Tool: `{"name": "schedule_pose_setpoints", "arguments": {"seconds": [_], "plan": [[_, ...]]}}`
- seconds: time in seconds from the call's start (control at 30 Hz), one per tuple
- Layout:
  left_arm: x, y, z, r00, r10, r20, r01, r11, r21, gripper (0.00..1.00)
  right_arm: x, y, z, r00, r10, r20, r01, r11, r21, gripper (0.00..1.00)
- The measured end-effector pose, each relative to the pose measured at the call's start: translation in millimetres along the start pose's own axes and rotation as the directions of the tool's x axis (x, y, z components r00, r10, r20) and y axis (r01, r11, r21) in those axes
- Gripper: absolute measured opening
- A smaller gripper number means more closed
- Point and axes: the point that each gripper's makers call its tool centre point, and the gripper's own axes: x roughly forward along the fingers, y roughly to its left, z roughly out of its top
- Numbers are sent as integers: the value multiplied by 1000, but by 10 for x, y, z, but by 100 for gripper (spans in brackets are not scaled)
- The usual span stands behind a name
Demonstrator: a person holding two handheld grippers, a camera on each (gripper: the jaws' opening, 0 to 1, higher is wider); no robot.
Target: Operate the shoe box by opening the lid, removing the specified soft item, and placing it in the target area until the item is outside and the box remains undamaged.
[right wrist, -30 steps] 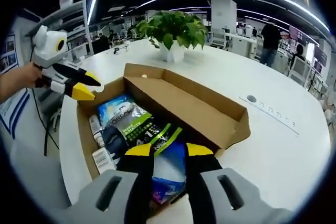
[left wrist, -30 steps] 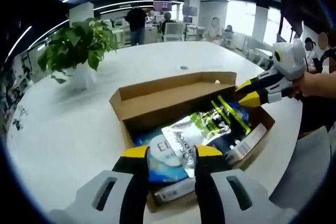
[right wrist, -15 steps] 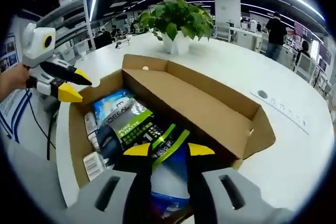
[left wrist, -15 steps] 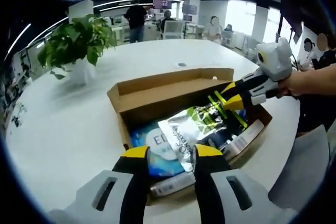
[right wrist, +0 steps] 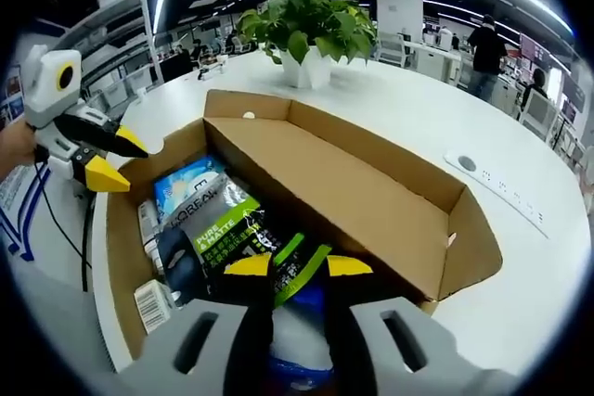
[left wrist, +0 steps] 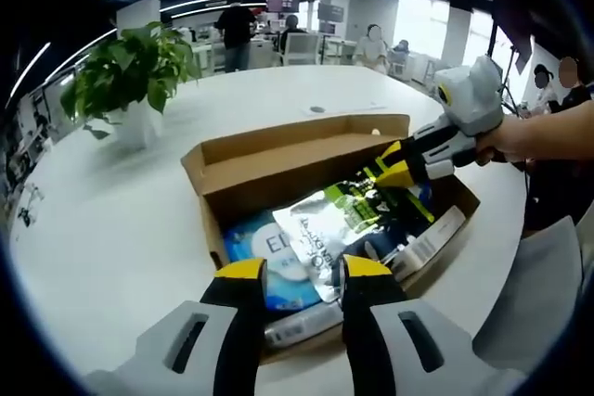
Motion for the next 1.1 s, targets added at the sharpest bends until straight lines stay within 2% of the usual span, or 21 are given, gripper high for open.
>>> {"name": "schedule_pose_setpoints", "arguments": {"seconds": [0.17, 0.4, 0.6, 0.8, 1.1], "plan": [[70, -25, -34, 1000, -20, -20, 20, 1000, 1, 30, -17, -1, 38, 1000, -11, 2, 11, 1000, -15, 0], [187, -45, -160, 995, -51, -84, 51, 999, -3, 30, -50, -4, 29, 999, -39, -26, 35, 989, -143, 0], [297, -107, -246, 986, -89, -140, 90, 996, -3, 30, -72, -14, -16, 996, -63, -70, 42, 963, -267, 0], [373, -118, -303, 977, -113, -180, 112, 994, -13, 29, -44, -32, -69, 992, -73, -98, 39, 950, -309, 0], [431, -151, -332, 968, -169, -184, 154, 984, -90, 21, -21, -60, -122, 990, -70, -120, 30, 952, -306, 0]]}}
